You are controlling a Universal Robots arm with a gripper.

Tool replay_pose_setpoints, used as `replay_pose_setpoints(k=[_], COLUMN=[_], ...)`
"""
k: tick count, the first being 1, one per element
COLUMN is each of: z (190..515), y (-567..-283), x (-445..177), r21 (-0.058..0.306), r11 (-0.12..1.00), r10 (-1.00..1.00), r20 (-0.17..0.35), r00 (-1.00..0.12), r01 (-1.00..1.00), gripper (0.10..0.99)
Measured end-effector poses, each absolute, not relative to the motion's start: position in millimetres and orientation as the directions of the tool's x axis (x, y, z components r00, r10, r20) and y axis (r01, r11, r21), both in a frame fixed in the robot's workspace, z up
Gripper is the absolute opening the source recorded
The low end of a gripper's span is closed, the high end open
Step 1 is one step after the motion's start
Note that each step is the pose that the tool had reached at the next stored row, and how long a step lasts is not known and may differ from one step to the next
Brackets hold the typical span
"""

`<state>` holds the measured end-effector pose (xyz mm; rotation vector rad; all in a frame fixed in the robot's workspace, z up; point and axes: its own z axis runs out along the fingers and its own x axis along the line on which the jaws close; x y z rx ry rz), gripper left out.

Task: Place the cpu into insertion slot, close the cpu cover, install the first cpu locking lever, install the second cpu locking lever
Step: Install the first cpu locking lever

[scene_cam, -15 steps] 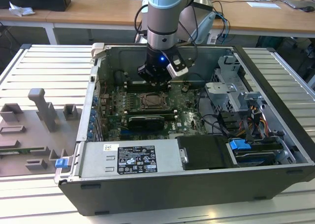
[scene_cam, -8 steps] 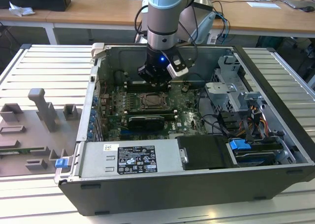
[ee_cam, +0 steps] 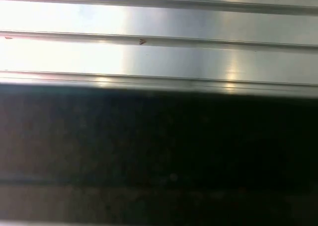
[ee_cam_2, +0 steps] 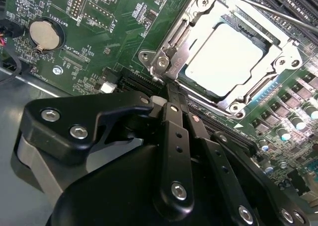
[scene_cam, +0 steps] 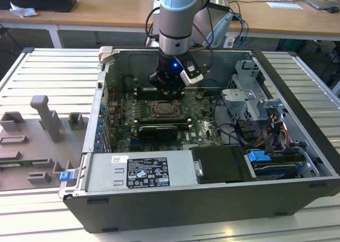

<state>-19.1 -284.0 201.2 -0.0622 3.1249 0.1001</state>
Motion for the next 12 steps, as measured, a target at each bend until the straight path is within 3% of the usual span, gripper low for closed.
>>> replay_pose_setpoints(k=[12], z=[211.7], y=[-285.4], x=[-19.1], r21=[0.069], r11=[0.997], r10=[-0.039], r20=[-0.016], r00=[-0.999], r01=[-0.04], gripper=[0.106])
